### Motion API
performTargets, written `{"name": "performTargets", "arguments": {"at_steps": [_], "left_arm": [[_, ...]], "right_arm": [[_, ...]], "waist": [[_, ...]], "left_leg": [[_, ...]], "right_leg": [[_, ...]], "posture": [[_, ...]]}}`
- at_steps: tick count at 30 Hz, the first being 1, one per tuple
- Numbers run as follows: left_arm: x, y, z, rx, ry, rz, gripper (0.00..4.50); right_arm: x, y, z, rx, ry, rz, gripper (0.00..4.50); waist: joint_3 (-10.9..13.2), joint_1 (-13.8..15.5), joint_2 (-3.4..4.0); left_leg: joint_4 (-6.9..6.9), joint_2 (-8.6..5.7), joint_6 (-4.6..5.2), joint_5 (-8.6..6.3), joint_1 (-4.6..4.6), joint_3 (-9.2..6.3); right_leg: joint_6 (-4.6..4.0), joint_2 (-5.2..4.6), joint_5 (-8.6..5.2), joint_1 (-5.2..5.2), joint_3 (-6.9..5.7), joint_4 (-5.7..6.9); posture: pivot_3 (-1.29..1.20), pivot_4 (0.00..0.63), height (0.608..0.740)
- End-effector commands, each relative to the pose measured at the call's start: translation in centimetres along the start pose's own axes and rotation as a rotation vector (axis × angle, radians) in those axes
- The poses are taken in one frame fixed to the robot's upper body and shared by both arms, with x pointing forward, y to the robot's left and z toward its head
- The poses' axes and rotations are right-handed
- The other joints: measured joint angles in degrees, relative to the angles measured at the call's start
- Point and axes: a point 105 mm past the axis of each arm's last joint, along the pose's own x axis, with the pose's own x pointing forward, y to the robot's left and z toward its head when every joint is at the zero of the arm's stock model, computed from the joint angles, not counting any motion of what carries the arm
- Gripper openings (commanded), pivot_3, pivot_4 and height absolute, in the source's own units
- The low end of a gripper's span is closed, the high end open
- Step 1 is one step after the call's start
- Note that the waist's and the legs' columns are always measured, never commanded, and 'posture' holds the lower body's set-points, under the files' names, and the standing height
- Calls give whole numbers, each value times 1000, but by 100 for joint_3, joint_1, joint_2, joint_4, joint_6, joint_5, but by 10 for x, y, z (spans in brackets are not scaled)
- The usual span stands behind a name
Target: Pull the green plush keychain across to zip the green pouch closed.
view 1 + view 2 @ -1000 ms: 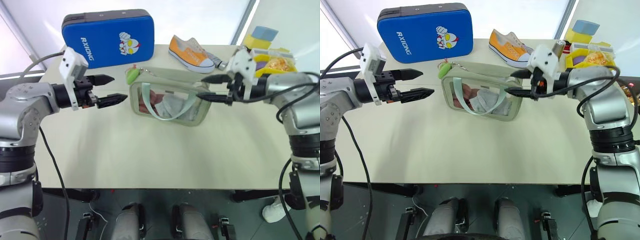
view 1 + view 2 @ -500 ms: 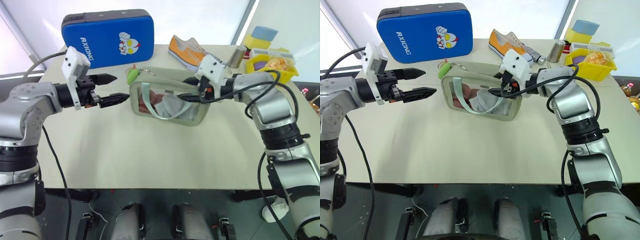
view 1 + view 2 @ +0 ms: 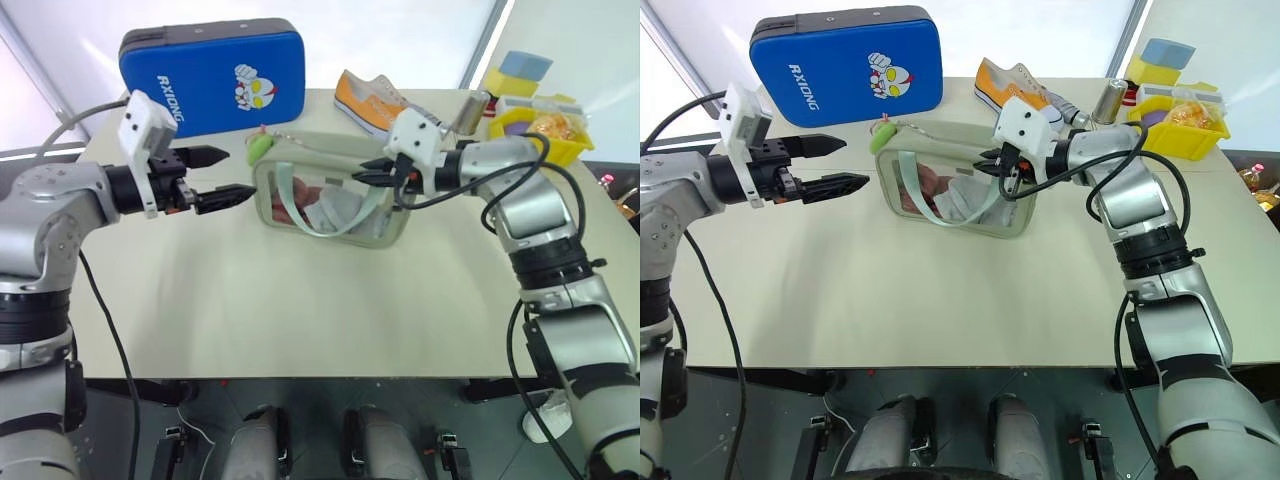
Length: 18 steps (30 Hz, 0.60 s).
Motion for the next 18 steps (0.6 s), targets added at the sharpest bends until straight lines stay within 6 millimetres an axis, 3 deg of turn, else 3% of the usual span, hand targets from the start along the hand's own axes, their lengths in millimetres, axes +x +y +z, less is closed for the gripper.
{"name": "performTargets", "arguments": {"at_steps": [1, 8, 14, 18], "left_arm": [[-7, 3, 17, 60, -34, 22, 4500], [-8, 1, 8, 46, -19, 32, 4500], [-5, 1, 8, 44, -22, 32, 4500], [-2, 2, 8, 44, -24, 26, 4500]], "right_arm": [[-7, -3, 15, -91, -47, 28, 26], [-5, 18, 1, -83, -41, 94, 26], [-10, 16, 2, -67, -45, 65, 26], [-18, 11, 13, -67, -63, 55, 26]], "waist": [[0, 9, 0], [-1, 22, -1], [-1, 7, -1], [-1, 15, -1]], "left_leg": [[0, 0, 0, 0, 0, 0], [3, -2, 0, 0, -1, 0], [2, 0, -2, 1, 2, 0], [3, -1, -2, 1, 2, 0]], "right_leg": [[0, 0, 0, 0, 0, 0], [0, -4, 0, 2, 0, 2], [0, -2, 0, 2, 0, 4], [0, -3, 0, 2, 0, 4]], "posture": [[0, 150, 740], [0, 150, 740], [0, 150, 740], [0, 150, 740]]}}
